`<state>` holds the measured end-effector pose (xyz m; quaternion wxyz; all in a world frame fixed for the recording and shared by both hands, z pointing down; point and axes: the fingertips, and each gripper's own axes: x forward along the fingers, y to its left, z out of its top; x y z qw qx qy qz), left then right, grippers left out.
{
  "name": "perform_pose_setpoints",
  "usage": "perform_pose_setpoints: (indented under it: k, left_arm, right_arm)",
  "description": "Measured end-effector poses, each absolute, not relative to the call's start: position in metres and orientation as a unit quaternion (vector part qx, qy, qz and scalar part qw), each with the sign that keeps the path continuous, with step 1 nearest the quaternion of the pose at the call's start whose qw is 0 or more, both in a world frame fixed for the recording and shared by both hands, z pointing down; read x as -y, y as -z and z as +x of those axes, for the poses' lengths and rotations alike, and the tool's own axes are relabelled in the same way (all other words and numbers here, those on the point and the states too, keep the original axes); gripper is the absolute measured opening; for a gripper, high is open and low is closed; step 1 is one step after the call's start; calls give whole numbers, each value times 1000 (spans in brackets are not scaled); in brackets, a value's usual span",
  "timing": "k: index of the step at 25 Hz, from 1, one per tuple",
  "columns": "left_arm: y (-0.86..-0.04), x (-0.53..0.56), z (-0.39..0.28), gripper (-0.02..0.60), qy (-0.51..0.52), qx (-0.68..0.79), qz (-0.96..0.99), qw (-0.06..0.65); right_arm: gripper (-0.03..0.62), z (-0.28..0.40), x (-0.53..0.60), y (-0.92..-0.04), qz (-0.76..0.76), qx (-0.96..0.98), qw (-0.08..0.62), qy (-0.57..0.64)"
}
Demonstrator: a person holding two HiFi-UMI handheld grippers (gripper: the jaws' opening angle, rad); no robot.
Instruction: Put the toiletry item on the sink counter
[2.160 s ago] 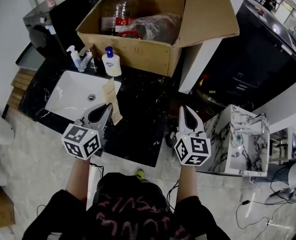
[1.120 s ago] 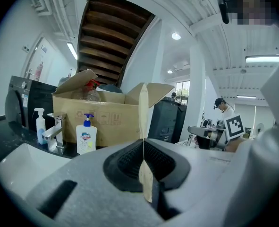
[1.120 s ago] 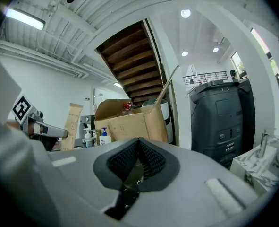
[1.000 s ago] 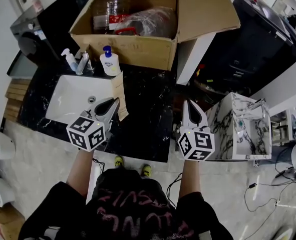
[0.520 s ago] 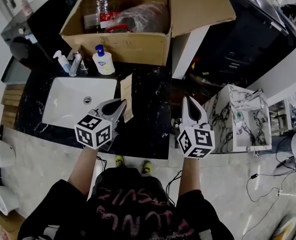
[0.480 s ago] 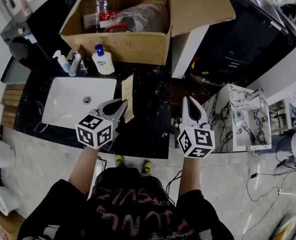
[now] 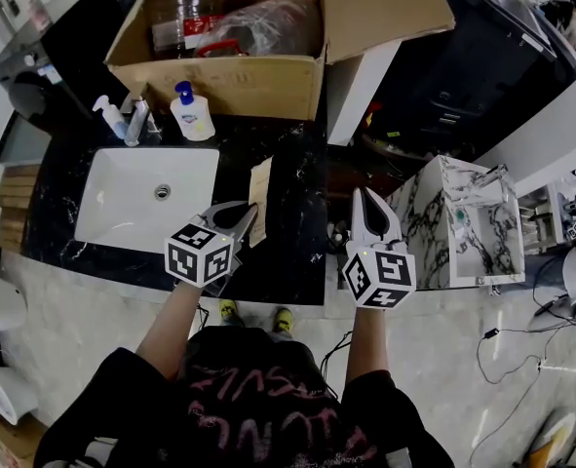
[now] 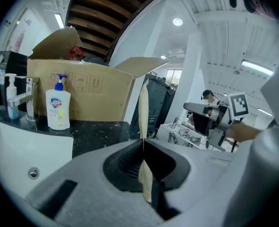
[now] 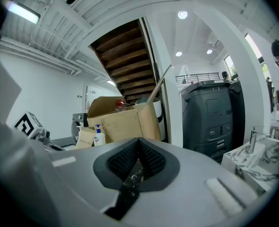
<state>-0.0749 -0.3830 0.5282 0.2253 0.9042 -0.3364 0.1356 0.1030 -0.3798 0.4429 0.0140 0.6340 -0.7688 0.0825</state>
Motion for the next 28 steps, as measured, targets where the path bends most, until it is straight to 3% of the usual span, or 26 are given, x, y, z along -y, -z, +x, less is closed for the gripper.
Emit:
perform_pose_setpoints:
  k: [28]
  left_arm:
    - [-607,412,-88,33,-228,352,874,244]
  right_arm:
    - [9,108,387,-453,640,762,31,-89]
